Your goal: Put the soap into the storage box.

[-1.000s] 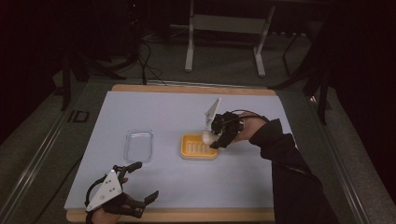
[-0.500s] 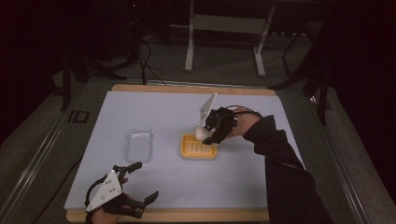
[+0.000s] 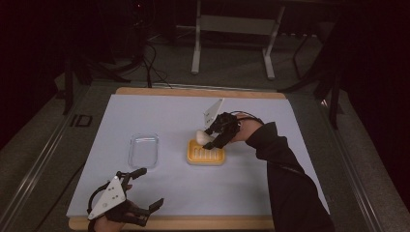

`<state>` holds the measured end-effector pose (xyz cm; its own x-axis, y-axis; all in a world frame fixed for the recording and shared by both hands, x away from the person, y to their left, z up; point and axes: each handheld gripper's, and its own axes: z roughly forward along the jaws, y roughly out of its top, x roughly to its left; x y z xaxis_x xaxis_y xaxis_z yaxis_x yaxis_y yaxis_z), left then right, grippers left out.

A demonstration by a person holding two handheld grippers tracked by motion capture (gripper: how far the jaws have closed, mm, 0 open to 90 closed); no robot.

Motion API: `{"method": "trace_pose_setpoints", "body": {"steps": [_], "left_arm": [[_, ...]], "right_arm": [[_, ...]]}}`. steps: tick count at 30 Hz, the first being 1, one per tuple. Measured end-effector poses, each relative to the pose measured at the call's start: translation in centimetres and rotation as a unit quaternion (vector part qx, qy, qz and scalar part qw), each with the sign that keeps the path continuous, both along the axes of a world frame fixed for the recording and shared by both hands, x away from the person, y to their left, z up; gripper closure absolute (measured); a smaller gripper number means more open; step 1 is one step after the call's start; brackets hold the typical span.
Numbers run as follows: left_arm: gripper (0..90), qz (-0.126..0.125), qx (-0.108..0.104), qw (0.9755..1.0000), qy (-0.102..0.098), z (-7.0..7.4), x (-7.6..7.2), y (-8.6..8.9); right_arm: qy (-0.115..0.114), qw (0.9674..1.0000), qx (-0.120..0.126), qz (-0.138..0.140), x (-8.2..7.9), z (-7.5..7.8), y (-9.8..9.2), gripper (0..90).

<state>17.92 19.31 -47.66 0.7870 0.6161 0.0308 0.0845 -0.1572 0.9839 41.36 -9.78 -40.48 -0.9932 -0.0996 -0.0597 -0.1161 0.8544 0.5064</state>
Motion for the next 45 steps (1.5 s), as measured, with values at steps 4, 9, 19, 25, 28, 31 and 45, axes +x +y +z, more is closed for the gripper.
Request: {"method": "trace_pose_setpoints", "body": {"steps": [4, 9, 19, 25, 28, 31, 45], "left_arm": [[1.1, 0.0, 0.001, 1.0, 0.002, 0.0, 0.0, -0.1], [1.1, 0.0, 0.002, 1.0, 0.001, 0.0, 0.1, 0.0], [1.1, -0.001, 0.002, 1.0, 0.003, -0.1, 0.0, 0.0], [1.1, -0.001, 0.002, 1.0, 0.002, -0.1, 0.0, 0.0], [1.1, -0.001, 0.002, 1.0, 0.002, -0.1, 0.0, 0.0], [1.2, -0.001, 0.002, 1.0, 0.003, -0.1, 0.0, 0.0], [1.1, -0.002, 0.001, 1.0, 0.003, -0.1, 0.1, 0.0]], "right_arm": [[0.007, 0.9999, 0.006, -0.007, 0.5, -1.4, -0.1, 49.7], [0.007, 0.9999, -0.008, -0.006, 0.8, -3.0, -0.1, 49.7], [0.001, 0.9997, -0.025, -0.006, 1.2, -4.9, -0.2, 49.7], [0.004, 0.9993, -0.037, -0.009, 1.6, -6.2, -0.1, 49.7], [0.006, 0.9992, -0.04, -0.009, 1.8, -6.7, -0.2, 49.7], [0.011, 0.999, -0.042, -0.012, 2.0, -7.4, -0.2, 49.7], [0.023, 0.9986, -0.037, -0.03, 2.3, -8.9, 0.2, 49.4]]}}
